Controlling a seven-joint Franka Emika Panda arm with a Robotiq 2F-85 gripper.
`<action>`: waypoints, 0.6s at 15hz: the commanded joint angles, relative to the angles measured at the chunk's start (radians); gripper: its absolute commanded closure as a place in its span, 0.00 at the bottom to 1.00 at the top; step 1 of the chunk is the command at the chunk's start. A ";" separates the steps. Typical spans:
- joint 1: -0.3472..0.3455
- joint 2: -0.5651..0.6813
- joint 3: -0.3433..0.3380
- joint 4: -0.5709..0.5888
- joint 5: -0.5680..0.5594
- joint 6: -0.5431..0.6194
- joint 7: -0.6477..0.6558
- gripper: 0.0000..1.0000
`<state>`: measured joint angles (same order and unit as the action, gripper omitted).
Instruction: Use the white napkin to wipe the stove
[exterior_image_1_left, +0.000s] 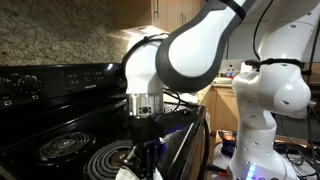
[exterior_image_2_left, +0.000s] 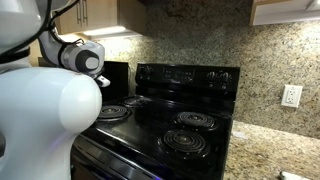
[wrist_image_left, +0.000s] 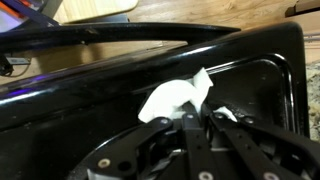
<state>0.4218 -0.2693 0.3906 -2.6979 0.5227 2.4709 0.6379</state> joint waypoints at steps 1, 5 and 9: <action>-0.009 -0.074 -0.029 -0.120 0.035 -0.040 -0.025 0.92; -0.051 -0.061 -0.066 -0.077 -0.005 -0.101 -0.009 0.91; -0.085 -0.097 -0.104 -0.125 0.002 -0.154 -0.051 0.91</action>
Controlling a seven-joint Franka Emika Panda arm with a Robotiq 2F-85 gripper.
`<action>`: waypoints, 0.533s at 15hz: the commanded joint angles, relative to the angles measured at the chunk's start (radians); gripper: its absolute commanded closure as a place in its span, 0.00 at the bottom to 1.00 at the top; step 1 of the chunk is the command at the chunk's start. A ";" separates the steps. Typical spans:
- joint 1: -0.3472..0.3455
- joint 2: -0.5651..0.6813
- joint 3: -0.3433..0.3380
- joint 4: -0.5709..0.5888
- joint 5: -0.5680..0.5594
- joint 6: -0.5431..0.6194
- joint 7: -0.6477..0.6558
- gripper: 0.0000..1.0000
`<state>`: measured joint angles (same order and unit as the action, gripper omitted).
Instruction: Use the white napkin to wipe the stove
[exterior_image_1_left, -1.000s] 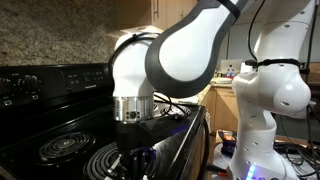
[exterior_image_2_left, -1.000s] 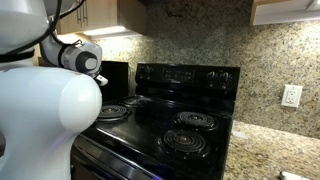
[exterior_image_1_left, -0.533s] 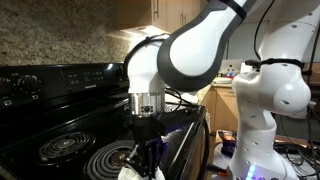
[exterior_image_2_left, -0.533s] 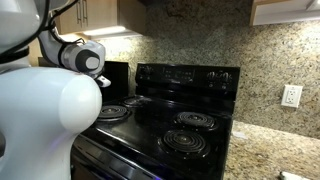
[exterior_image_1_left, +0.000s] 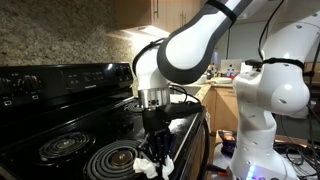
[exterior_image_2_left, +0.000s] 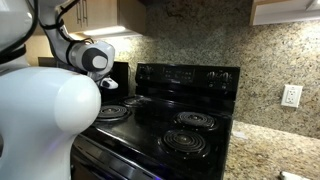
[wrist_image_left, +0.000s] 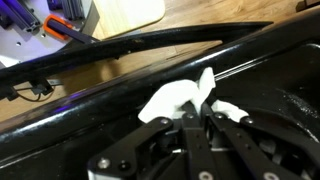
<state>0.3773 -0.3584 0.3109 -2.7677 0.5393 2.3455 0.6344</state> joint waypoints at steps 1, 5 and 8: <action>-0.051 -0.009 -0.035 -0.058 -0.016 -0.043 -0.059 0.91; -0.116 -0.005 -0.065 -0.052 -0.079 -0.096 -0.062 0.92; -0.162 0.001 -0.078 -0.046 -0.142 -0.115 -0.054 0.92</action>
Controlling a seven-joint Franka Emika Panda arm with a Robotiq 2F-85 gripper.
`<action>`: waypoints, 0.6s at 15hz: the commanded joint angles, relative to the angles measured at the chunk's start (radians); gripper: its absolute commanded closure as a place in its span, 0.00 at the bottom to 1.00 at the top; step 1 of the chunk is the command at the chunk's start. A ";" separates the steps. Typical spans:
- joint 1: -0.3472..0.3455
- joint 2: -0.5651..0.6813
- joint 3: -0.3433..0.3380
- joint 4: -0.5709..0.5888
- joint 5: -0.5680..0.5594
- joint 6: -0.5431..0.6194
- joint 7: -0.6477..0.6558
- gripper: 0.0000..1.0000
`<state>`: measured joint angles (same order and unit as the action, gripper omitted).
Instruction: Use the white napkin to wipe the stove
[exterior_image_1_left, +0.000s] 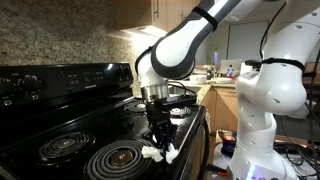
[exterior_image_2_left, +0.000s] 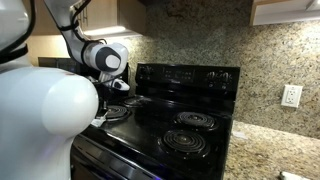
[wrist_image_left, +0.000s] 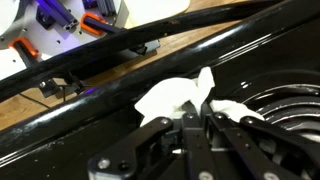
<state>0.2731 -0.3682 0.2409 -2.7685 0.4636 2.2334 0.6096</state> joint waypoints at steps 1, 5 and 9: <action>-0.071 0.016 -0.013 -0.047 -0.082 -0.002 -0.033 0.92; -0.107 0.052 -0.021 -0.031 -0.143 0.002 -0.037 0.92; -0.174 0.115 0.001 0.027 -0.321 -0.029 0.028 0.92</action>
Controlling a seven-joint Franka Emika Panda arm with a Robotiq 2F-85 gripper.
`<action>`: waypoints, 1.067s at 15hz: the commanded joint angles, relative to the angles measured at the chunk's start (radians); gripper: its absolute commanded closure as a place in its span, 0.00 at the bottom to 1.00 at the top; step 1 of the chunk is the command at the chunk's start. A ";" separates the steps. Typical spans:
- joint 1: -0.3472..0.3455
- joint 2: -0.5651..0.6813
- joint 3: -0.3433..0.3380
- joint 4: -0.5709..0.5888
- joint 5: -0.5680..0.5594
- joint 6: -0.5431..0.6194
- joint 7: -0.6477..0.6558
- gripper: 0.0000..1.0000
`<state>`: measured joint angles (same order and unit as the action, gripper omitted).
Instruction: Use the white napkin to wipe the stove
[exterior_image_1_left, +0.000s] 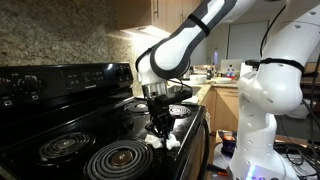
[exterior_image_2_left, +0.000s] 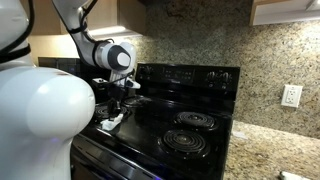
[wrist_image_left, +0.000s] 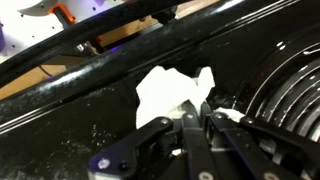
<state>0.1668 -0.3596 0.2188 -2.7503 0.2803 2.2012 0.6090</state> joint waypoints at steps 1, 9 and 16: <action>-0.092 0.131 0.030 0.032 -0.206 0.006 0.051 0.92; -0.136 0.367 0.013 0.268 -0.681 0.048 0.182 0.91; -0.080 0.534 -0.069 0.491 -0.849 0.042 0.212 0.91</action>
<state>0.0598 0.0479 0.1880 -2.3443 -0.5142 2.1971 0.7773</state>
